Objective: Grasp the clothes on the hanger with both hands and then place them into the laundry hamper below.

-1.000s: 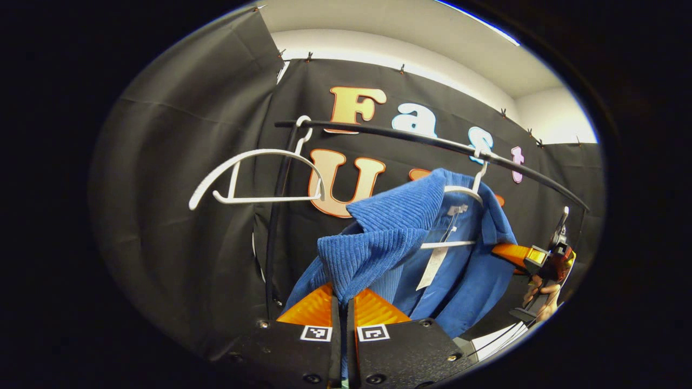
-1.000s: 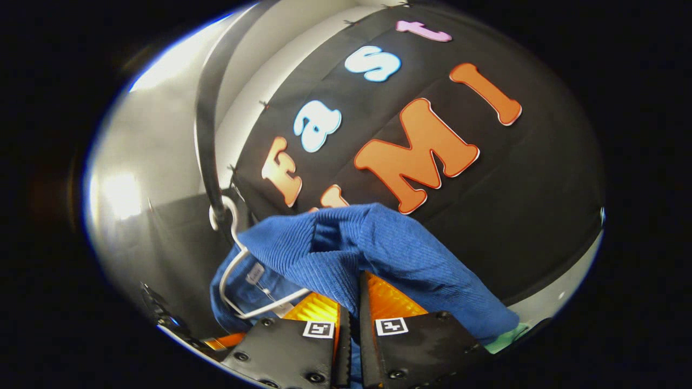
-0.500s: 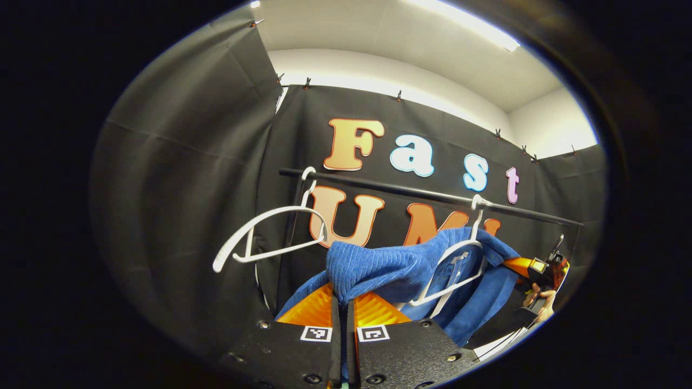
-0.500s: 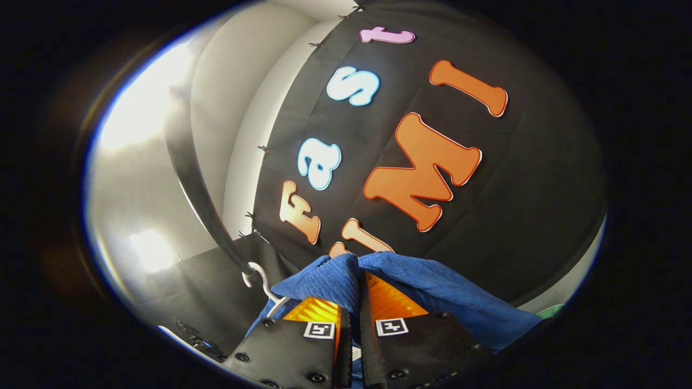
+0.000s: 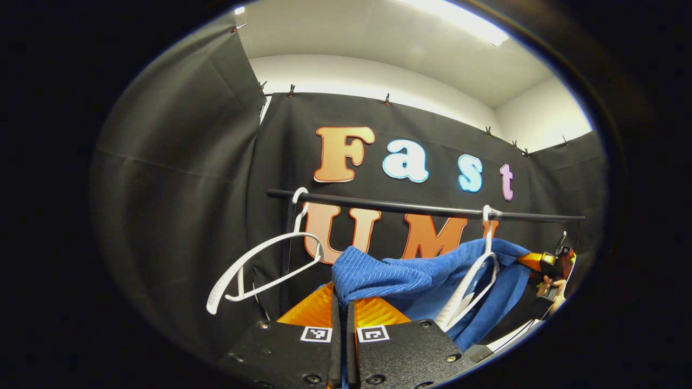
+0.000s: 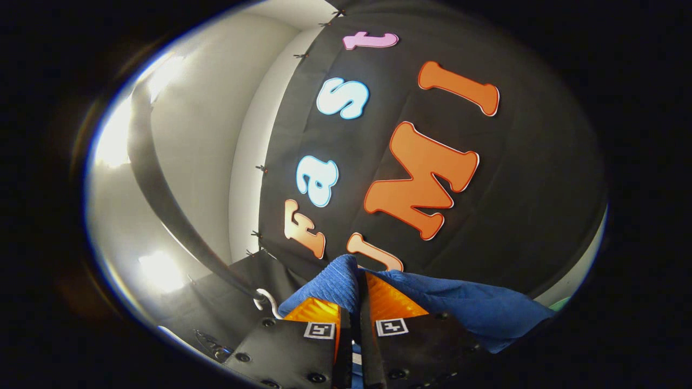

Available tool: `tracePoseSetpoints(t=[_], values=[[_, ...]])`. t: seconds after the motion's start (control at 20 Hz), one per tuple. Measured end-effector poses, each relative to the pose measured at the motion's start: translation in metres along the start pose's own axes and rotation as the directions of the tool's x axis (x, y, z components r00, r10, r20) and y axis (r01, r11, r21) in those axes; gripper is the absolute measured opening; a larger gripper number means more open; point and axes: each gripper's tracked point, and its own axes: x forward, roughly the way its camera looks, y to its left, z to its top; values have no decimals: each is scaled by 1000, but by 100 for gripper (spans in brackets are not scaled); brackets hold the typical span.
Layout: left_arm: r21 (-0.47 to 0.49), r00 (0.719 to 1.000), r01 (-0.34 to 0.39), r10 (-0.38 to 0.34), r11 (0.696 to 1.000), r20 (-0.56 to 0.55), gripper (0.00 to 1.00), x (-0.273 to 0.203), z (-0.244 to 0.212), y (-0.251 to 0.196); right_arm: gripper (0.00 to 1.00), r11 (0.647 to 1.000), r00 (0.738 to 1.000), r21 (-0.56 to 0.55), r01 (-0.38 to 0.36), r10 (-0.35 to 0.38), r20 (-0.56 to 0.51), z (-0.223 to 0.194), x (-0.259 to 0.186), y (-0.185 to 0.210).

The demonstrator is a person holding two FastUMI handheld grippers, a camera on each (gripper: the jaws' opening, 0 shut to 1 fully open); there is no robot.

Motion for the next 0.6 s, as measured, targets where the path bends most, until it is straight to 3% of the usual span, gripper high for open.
tracePoseSetpoints(t=[0.3,0.6], values=[[-16,995,74,-75,997,-72,5,18,-34,1,16,999,999,-26,47,-47,-6,18,16,-19],[-76,991,87,-94,993,-94,5,26,-52,4,18,994,994,-44,101,-103,-42,12,27,-43]])
